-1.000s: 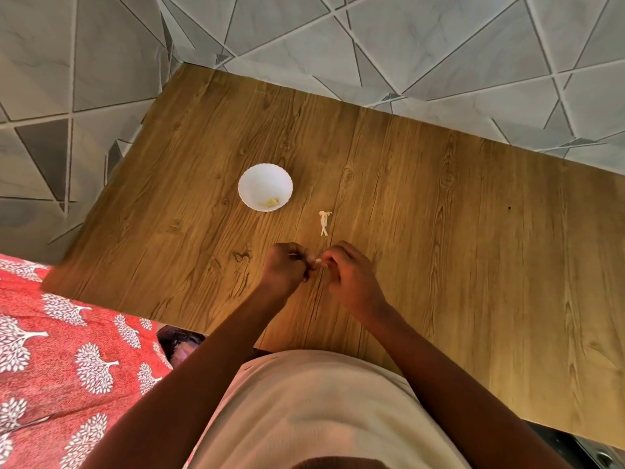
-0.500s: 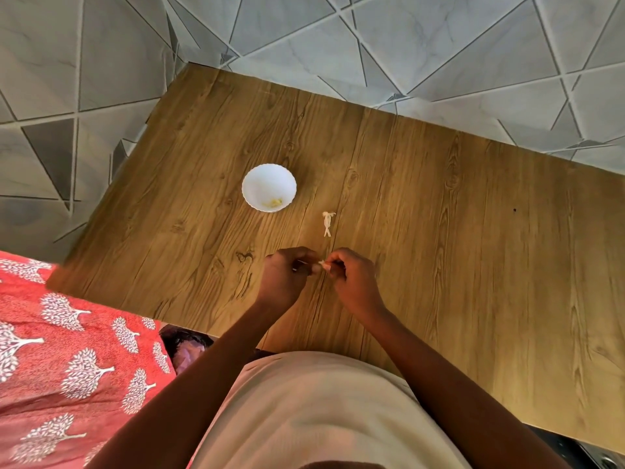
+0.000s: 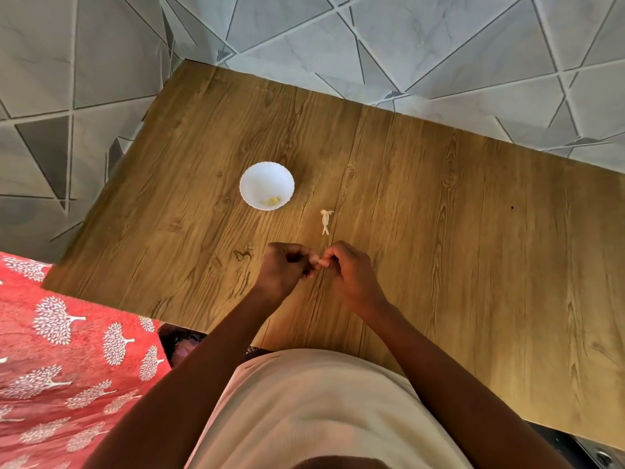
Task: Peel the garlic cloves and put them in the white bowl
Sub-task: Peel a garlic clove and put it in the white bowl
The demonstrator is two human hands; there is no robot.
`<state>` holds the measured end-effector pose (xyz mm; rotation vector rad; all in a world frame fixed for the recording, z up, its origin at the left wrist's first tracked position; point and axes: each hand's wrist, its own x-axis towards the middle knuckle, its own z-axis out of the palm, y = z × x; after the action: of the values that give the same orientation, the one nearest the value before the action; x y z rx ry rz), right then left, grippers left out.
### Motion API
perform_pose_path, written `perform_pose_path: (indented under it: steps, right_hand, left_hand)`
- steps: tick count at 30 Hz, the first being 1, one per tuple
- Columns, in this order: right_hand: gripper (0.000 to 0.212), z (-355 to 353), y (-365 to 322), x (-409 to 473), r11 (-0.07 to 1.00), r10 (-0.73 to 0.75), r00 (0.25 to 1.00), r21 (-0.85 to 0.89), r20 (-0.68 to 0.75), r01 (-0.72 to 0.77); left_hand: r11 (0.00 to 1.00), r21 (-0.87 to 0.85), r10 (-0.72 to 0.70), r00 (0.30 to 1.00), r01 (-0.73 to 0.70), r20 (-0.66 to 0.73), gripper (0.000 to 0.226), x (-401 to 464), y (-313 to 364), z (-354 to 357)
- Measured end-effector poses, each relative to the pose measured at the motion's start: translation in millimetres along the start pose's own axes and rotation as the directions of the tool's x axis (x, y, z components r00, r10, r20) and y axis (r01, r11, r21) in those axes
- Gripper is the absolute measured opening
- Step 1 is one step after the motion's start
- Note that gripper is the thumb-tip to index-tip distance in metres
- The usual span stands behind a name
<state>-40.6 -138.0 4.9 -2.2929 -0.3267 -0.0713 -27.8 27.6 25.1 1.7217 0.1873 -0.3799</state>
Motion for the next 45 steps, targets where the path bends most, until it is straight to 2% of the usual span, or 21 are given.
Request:
perform_pose_path:
  steps: [2,3,5,6,7,8,10,13,15,18,20,22,25,26,28,30,34,36,41,43,45]
  right_hand:
    - [0.010,1,-6,3,0.924,0.256,0.966,0.285,0.030,-0.254]
    - [0.011,1,-9,5,0.802,0.381,0.919,0.458,0.100,-0.383]
    - [0.014,-3,-15,8,0.452,0.529,0.798,0.700,0.289,-0.553]
    - [0.015,-6,-17,9,0.309,0.553,0.746,0.741,0.370,-0.596]
    - [0.015,-8,-19,9,0.247,0.554,0.721,0.745,0.416,-0.620]
    - [0.014,-10,-19,9,0.279,0.545,0.728,0.729,0.415,-0.625]
    - [0.012,-11,-18,8,0.535,0.503,0.809,0.626,0.304,-0.568]
    - [0.010,-15,-10,7,0.944,0.246,0.963,0.201,0.107,-0.263]
    - [0.014,-17,-6,8,0.988,-0.046,0.990,-0.141,0.131,0.065]
    - [0.015,-18,-8,9,0.861,-0.278,0.944,-0.391,0.177,0.327]
    - [0.015,-19,-8,9,0.865,-0.308,0.940,-0.367,0.149,0.342]
    - [0.018,-17,-5,9,0.933,-0.249,0.963,-0.241,0.099,0.266]
    - [0.019,-12,-5,9,0.990,0.008,0.999,0.140,0.041,-0.013]
    - [0.018,-10,-8,10,0.937,0.141,0.988,0.315,0.063,-0.153]
    - [0.019,-8,-14,10,0.725,0.346,0.926,0.585,0.149,-0.365]
    - [0.024,-9,-18,10,0.516,0.459,0.854,0.708,0.246,-0.482]
    - [0.027,-11,-24,14,0.065,0.604,0.602,0.720,0.523,-0.690]
    - [0.027,-9,-25,15,-0.086,0.617,0.494,0.676,0.613,-0.732]
    - [0.024,-5,-20,17,-0.224,0.631,0.363,0.609,0.686,-0.761]
    - [0.025,-6,-16,18,-0.297,0.631,0.313,0.594,0.710,-0.748]
    - [0.024,-6,-12,17,-0.300,0.648,0.288,0.584,0.705,-0.754]
  left_hand:
    - [0.999,-0.017,0.038,0.999,-0.039,-0.015,0.007,-1,1,0]
    - [0.998,-0.018,0.060,0.998,-0.061,-0.021,0.008,-1,2,0]
    - [0.994,0.003,0.111,0.994,-0.111,-0.025,0.010,1,3,0]
    - [0.991,0.023,0.133,0.991,-0.132,-0.025,0.011,1,3,0]
    - [0.989,0.041,0.144,0.989,-0.143,-0.028,0.012,2,3,-1]
    - [0.988,0.056,0.143,0.989,-0.141,-0.035,0.013,4,3,-2]
    - [0.992,0.077,0.107,0.993,-0.104,-0.039,0.013,6,3,-3]
    - [0.996,0.082,-0.016,1.000,0.018,-0.016,0.010,8,2,-2]
    - [0.994,0.051,-0.102,0.995,0.102,-0.002,0.009,9,2,-1]
    - [0.963,-0.087,-0.252,0.966,0.256,0.061,0.009,12,5,-3]
    - [0.921,-0.173,-0.328,0.933,0.350,0.145,0.010,14,7,-6]
    - [0.884,-0.240,-0.350,0.909,0.400,0.224,0.009,15,7,-9]
    - [0.844,-0.354,-0.307,0.904,0.404,0.299,0.013,15,2,-13]
    - [0.848,-0.377,-0.267,0.915,0.372,0.302,0.016,15,0,-13]
    - [0.884,-0.375,-0.174,0.942,0.278,0.286,0.017,13,-3,-13]
    - [0.945,-0.295,-0.072,0.968,0.144,0.241,0.012,12,-5,-11]
    - [0.987,-0.094,0.146,0.978,-0.133,0.152,0.011,14,-7,-10]
    - [0.969,0.004,0.245,0.959,-0.248,0.143,0.015,16,-10,-10]
    - [0.875,0.251,0.396,0.910,-0.414,0.120,0.025,17,-17,-6]
    - [0.839,0.323,0.438,0.896,-0.438,0.078,0.027,17,-21,-6]
    - [0.843,0.336,0.438,0.899,-0.419,0.022,0.025,19,-27,-11]
